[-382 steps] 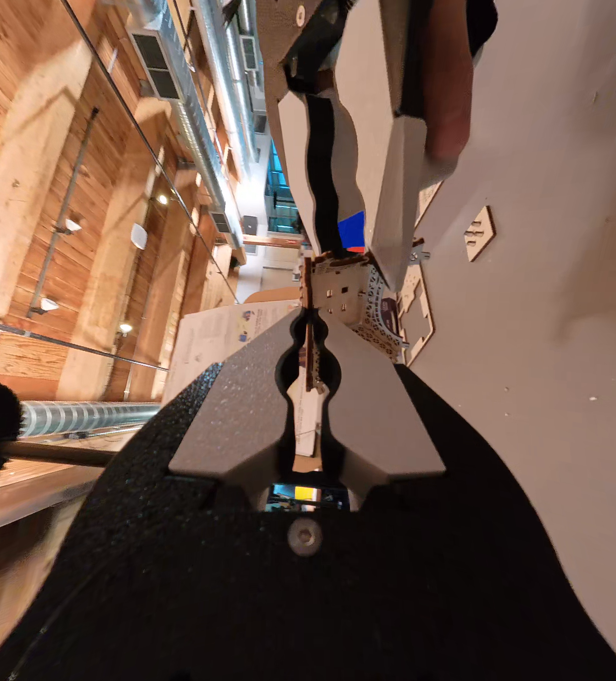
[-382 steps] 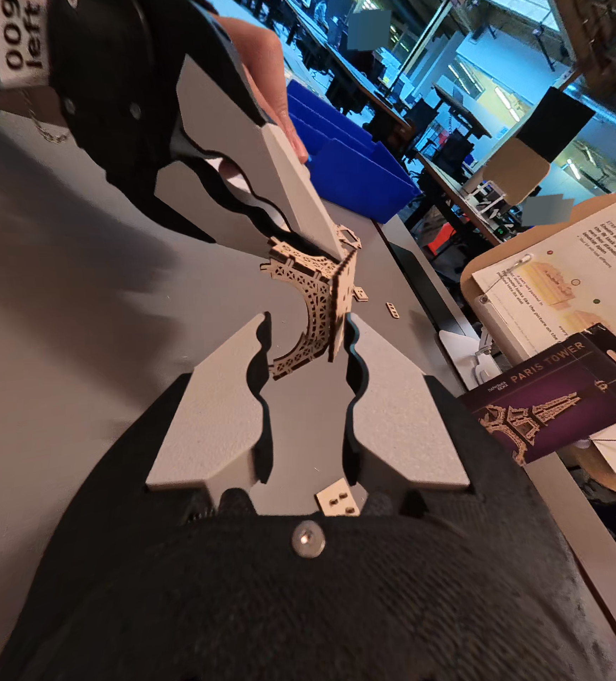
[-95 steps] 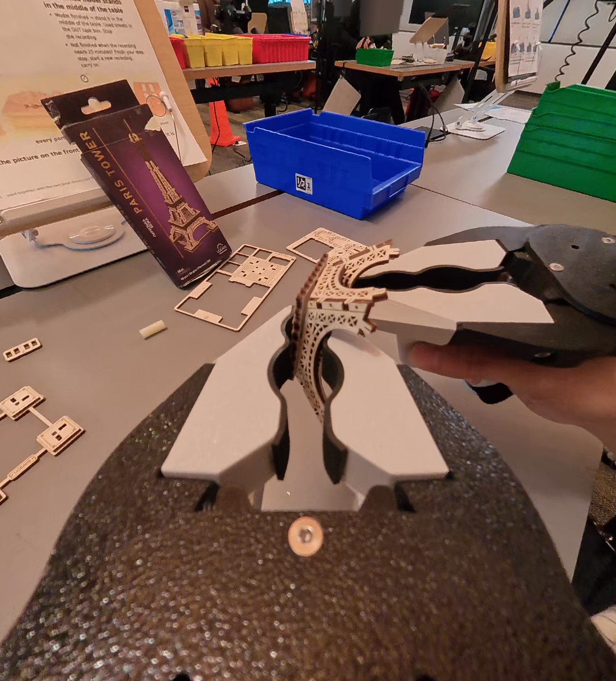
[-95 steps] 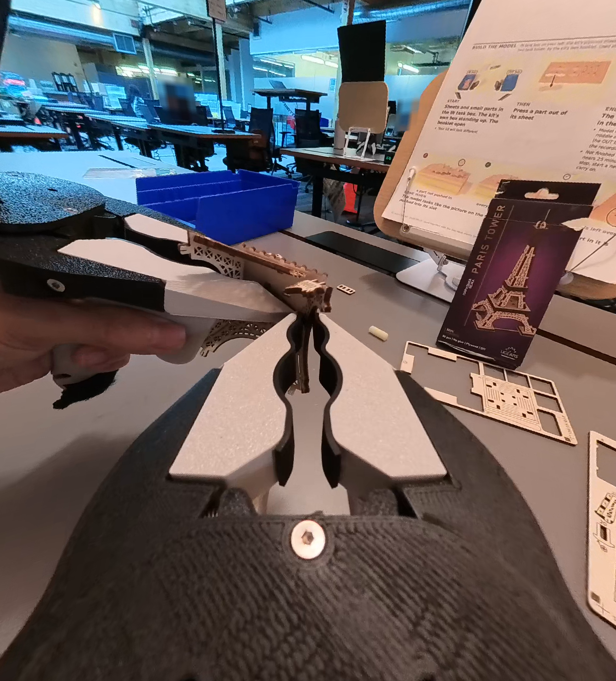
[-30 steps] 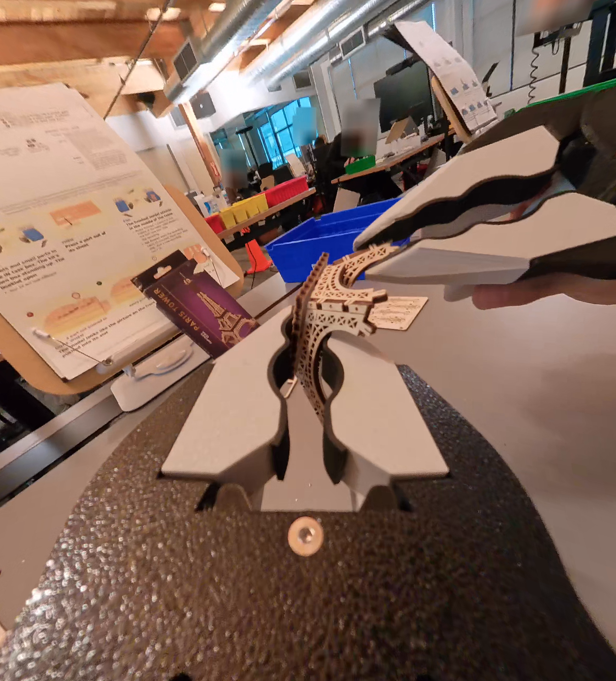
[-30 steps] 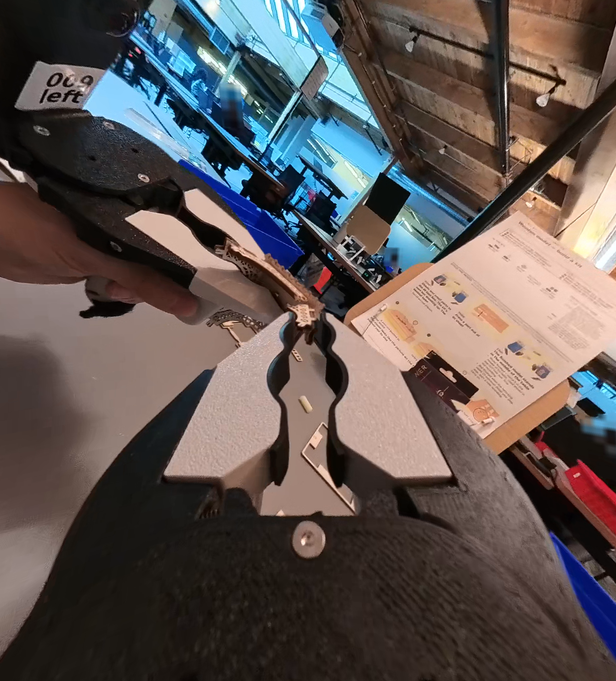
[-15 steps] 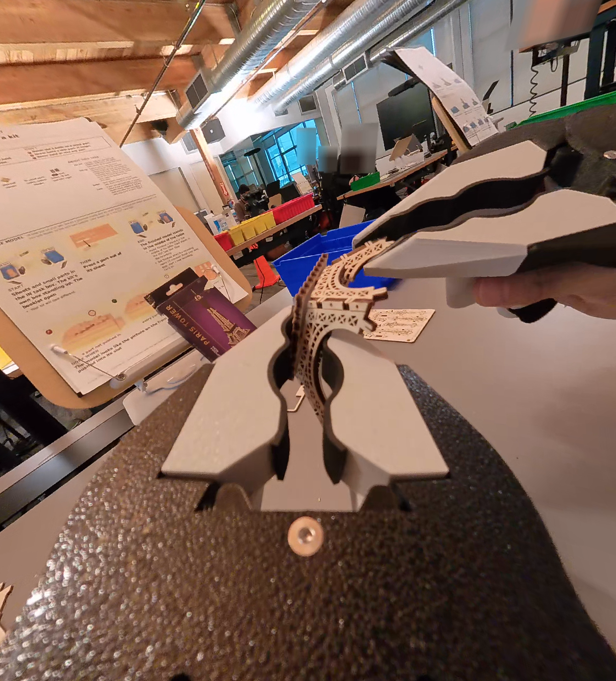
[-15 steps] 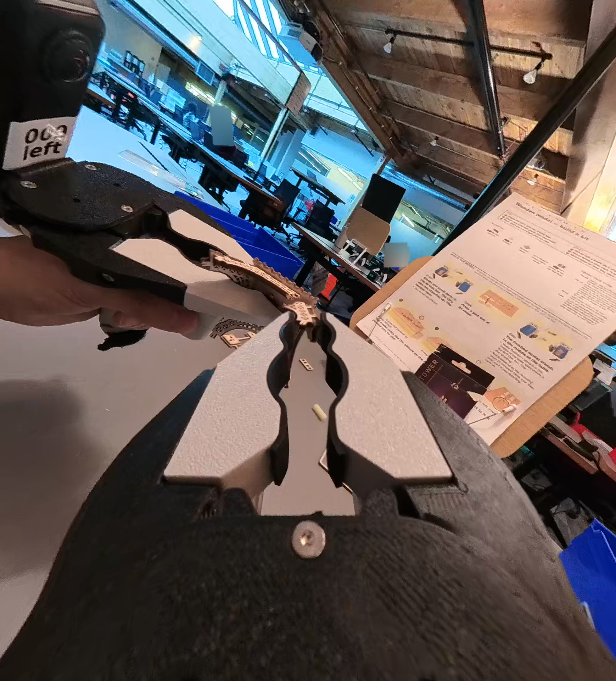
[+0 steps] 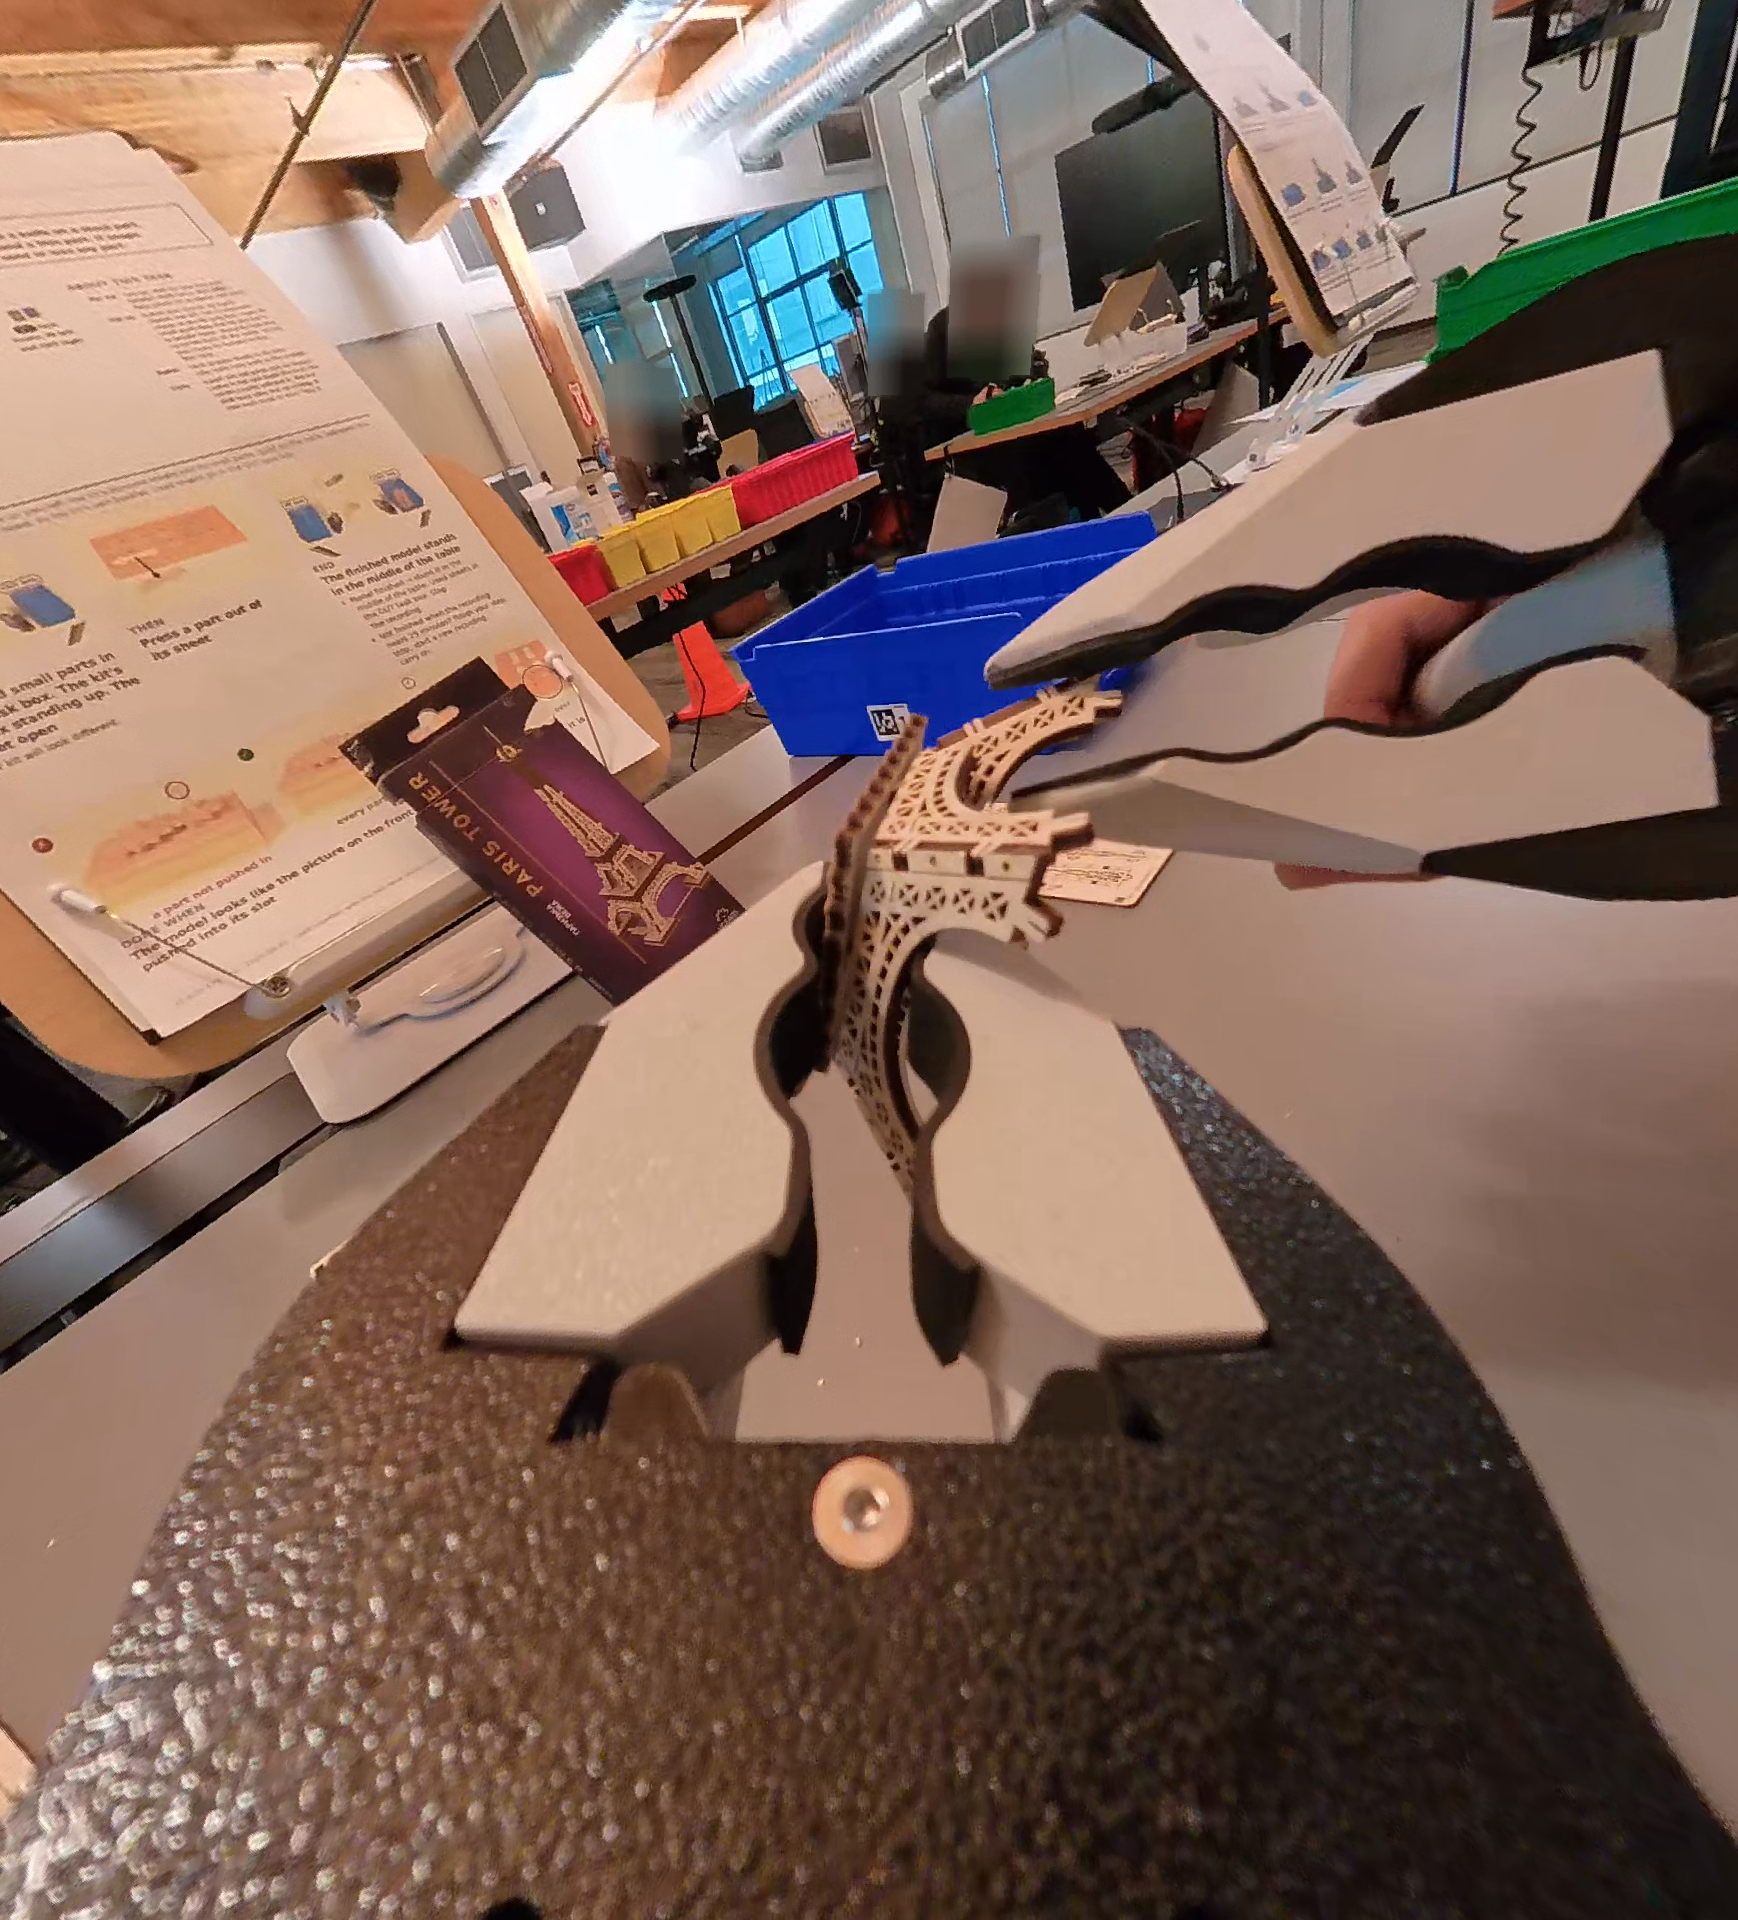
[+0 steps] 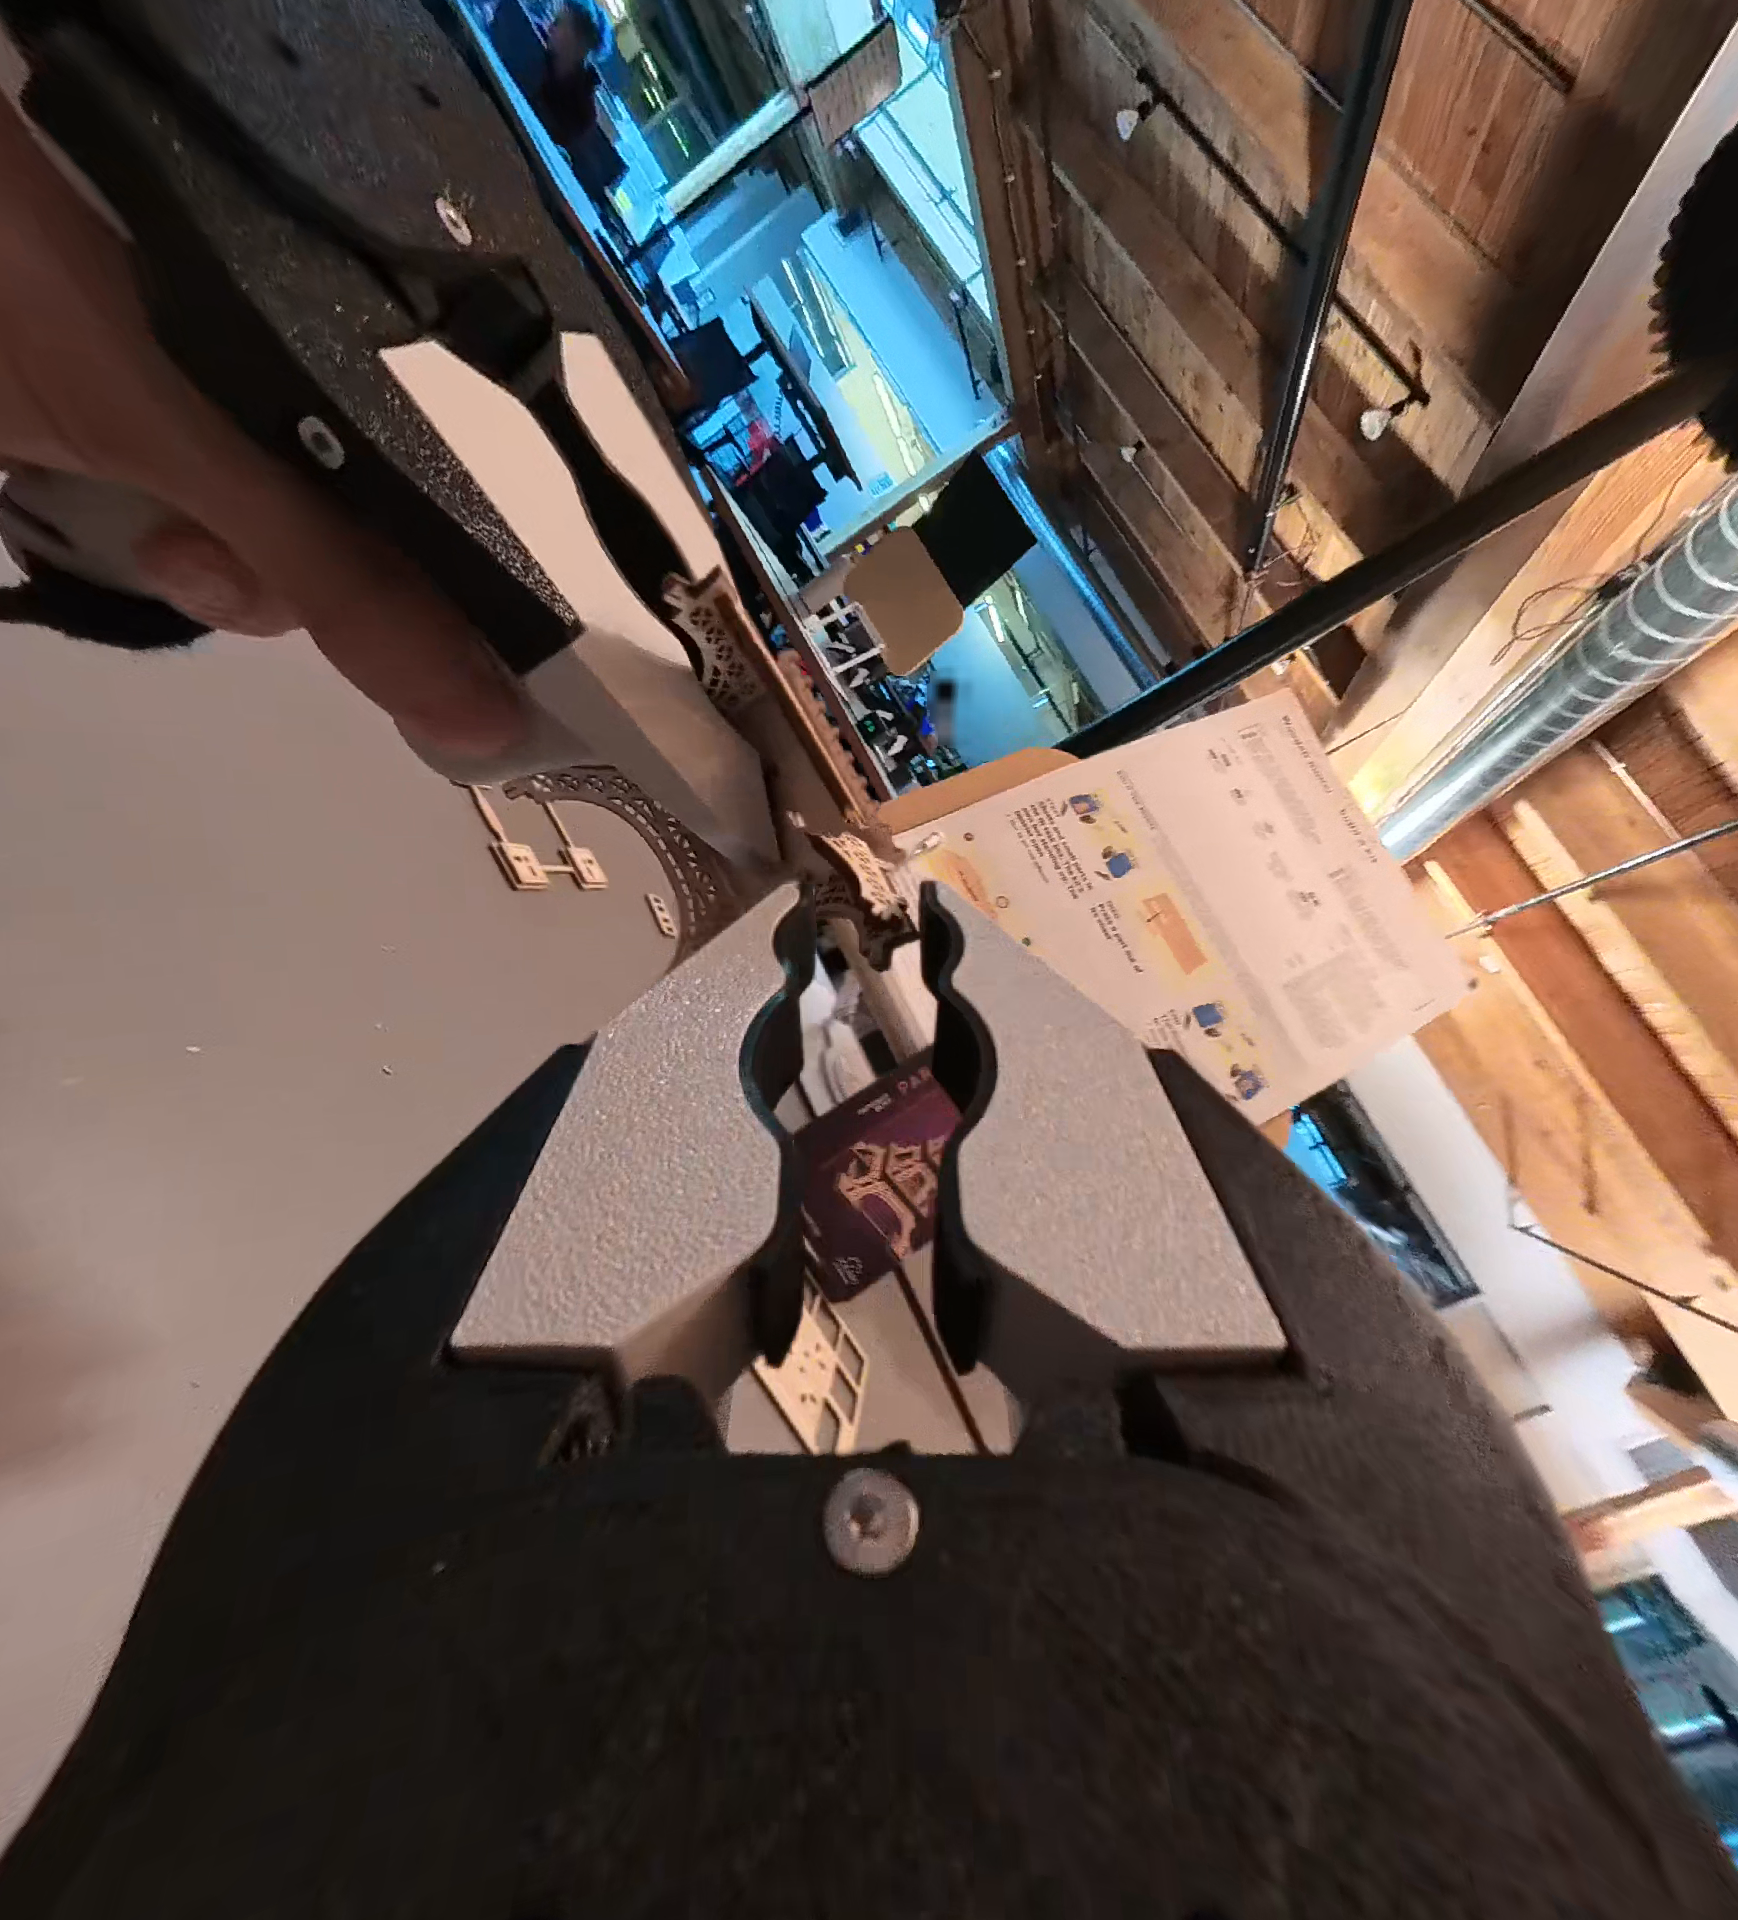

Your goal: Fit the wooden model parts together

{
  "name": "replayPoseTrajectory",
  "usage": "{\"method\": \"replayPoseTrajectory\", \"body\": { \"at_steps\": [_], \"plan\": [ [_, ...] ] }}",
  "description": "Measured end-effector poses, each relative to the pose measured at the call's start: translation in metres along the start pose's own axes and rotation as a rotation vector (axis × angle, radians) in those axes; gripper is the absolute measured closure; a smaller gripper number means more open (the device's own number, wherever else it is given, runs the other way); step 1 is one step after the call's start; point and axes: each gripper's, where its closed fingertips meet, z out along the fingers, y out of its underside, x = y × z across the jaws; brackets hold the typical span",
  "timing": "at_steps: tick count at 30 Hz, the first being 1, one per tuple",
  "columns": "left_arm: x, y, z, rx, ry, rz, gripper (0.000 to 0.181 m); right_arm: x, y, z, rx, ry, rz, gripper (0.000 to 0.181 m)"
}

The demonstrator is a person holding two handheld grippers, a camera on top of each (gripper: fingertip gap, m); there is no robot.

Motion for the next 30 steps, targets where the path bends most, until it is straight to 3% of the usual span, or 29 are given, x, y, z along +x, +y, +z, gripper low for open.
{"method": "replayPoseTrajectory", "body": {
  "at_steps": [1, 17, 23, 30],
  "plan": [
    [0.0, 0.0, 0.0, 0.003, -0.001, 0.005, 0.175, 0.001, 0.0, 0.0, -0.001, 0.01, -0.015, 0.167],
    [-0.007, -0.002, 0.001, 0.02, -0.042, 0.048, 0.174, 0.008, 0.004, 0.007, -0.013, 0.009, 0.355, 0.171],
    [-0.007, 0.015, 0.007, -0.102, -0.029, -0.064, 0.175, 0.001, 0.019, 0.013, -0.052, -0.025, 0.499, 0.169],
    [-0.004, 0.029, 0.01, -0.206, 0.008, -0.186, 0.175, -0.004, 0.021, 0.014, -0.042, -0.056, 0.456, 0.165]
  ]
}}
